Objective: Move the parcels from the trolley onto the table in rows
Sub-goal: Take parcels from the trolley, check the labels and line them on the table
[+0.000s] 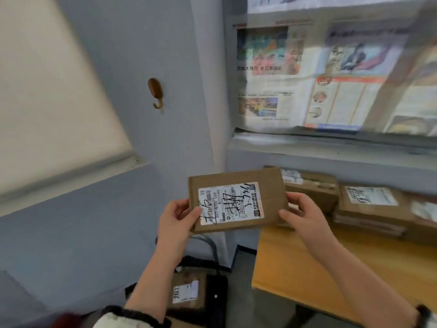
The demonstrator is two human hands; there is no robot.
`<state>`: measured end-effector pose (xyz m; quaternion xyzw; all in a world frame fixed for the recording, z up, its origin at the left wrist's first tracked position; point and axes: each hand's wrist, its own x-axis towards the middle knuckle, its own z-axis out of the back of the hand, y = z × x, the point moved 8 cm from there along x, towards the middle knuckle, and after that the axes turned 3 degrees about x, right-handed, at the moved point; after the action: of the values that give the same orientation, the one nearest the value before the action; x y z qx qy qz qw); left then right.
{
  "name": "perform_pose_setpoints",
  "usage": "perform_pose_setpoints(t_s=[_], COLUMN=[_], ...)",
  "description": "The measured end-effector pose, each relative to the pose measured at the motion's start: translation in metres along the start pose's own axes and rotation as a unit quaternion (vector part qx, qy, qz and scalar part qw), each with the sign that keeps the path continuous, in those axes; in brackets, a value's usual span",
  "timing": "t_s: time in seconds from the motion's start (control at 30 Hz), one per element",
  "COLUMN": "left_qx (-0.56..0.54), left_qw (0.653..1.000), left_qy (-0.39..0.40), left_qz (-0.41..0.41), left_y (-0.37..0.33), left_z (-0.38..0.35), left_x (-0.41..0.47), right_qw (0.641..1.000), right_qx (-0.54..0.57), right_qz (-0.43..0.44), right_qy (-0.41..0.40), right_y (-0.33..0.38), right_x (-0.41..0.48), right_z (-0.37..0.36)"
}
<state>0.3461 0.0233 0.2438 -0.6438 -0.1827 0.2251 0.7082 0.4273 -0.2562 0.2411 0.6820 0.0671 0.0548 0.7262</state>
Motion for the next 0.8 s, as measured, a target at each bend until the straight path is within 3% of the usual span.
perform_pose_setpoints(t_s=[0.17,0.27,0.37,0.53,0.63,0.8], left_qx=[0.124,0.189,0.209,0.2,0.177,0.193], left_qw=[0.982,0.957,0.939,0.941,0.951,0.948], left_qy=[0.1,0.16,0.187,0.201,0.163,0.146], left_qz=[0.104,0.153,0.196,0.185,0.193,0.208], left_y=[0.067,0.102,0.121,0.127,0.13,0.145], left_z=[-0.099,-0.167,-0.236,-0.325,-0.34,-0.339], left_x=[-0.019,-0.037,-0.051,-0.042,-0.017,0.012], right_qw=[0.984,0.953,0.93,0.935,0.949,0.951], right_qx=[-0.042,-0.052,-0.055,-0.11,-0.123,-0.126], right_qz=[-0.15,-0.28,-0.345,-0.315,-0.274,-0.255], right_qy=[-0.081,-0.101,-0.115,-0.12,-0.094,-0.124], right_y=[-0.086,-0.14,-0.167,-0.173,-0.176,-0.186], right_x=[-0.027,-0.042,-0.043,-0.006,0.022,0.054], right_z=[0.103,0.165,0.226,0.292,0.29,0.28])
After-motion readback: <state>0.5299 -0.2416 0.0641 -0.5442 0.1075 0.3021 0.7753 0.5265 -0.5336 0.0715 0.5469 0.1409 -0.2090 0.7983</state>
